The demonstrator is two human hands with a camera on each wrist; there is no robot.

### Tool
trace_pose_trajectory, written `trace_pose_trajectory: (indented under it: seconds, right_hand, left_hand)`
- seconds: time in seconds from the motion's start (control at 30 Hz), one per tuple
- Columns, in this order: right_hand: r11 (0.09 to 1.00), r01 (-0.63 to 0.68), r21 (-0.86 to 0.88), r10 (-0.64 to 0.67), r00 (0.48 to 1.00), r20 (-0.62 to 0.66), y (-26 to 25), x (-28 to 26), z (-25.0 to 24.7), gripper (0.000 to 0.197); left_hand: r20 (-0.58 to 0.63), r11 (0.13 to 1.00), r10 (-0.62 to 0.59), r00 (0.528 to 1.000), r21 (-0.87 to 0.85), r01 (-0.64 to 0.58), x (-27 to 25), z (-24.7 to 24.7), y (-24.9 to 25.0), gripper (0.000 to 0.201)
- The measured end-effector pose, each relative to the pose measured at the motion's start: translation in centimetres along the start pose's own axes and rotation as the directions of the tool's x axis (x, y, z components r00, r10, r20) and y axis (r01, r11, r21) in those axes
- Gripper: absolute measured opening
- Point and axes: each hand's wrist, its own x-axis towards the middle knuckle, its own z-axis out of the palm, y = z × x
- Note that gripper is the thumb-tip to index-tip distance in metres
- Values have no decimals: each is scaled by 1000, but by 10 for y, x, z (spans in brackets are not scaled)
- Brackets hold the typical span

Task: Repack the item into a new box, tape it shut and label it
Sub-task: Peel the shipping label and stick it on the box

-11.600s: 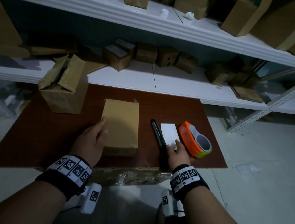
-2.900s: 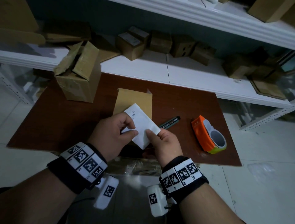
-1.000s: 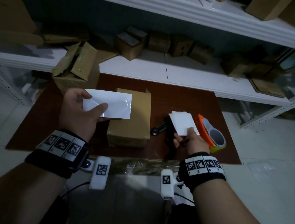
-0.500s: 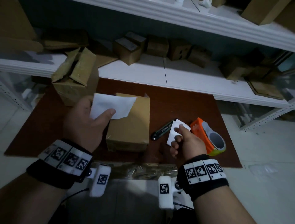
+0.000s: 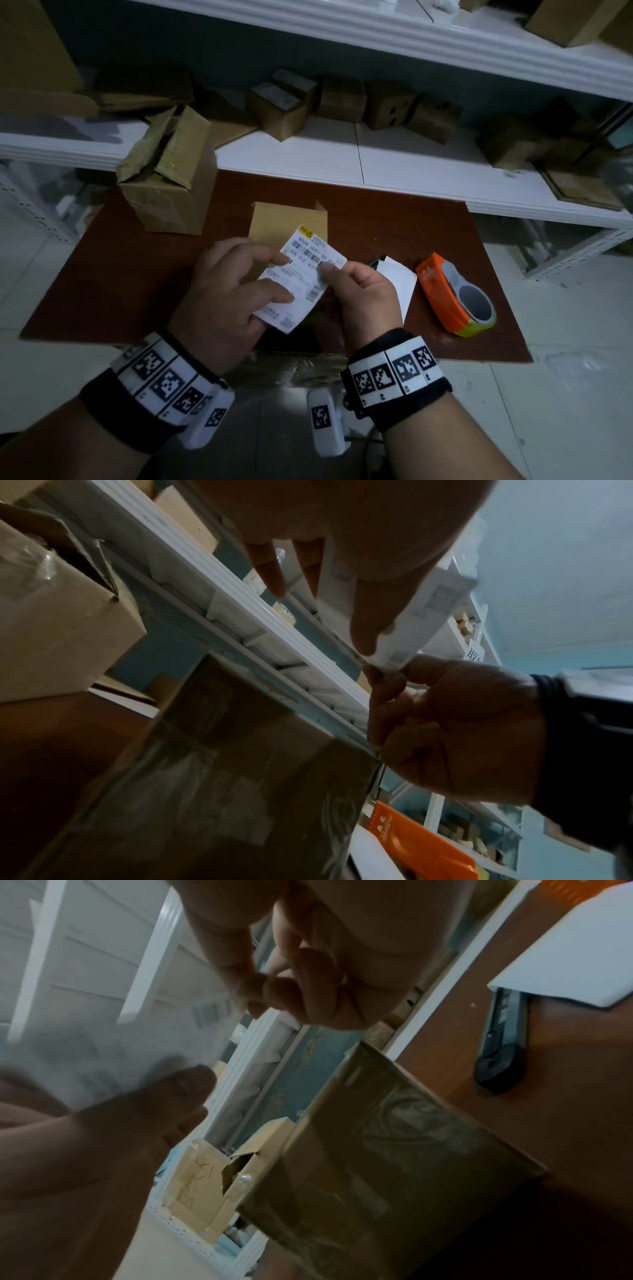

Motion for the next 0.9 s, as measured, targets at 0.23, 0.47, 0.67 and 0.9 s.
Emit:
trace_pose_trajectory:
  seconds: [0.23, 0.47, 0.67, 0.9]
  right_hand:
    - [988, 140, -66, -148, 977, -155, 0, 18, -4, 31]
    - [993, 119, 16, -115, 978, -173, 5, 29, -3, 25]
    - [998, 55, 23, -51, 988, -149, 4, 28, -3, 26]
    - [994, 0, -114, -8, 998, -64, 7, 24, -4, 36]
  left_hand:
    - [78, 876, -441, 894, -177, 448, 0, -5, -15, 70]
    - [418, 716, -495, 762, -301, 630, -7, 11, -40, 88]
    - [453, 846, -429, 781, -102, 524, -15, 4, -34, 77]
    - [495, 891, -361, 791, -66, 448, -19, -10, -26, 64]
